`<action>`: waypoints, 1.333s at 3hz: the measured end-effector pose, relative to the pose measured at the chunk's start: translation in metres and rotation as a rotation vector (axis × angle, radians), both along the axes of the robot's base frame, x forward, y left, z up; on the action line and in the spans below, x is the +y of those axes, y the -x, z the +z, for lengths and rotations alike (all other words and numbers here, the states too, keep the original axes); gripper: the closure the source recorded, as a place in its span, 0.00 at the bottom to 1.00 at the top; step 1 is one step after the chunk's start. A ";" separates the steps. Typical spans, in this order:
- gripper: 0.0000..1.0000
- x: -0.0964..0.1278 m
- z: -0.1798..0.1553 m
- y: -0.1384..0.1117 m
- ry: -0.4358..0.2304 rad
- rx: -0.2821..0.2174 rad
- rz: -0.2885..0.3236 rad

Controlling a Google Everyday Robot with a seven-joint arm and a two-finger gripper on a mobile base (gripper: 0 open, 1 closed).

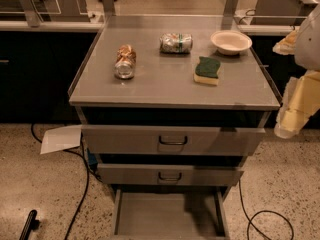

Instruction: Place orange can into bottom drawer

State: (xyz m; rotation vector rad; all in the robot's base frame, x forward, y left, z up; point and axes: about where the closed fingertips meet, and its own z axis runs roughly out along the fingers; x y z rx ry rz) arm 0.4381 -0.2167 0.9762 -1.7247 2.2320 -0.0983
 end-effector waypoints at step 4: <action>0.00 0.036 -0.033 -0.061 -0.248 0.117 -0.287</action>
Offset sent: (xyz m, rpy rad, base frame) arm 0.0853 0.0417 -0.0396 0.3576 0.1561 -0.4310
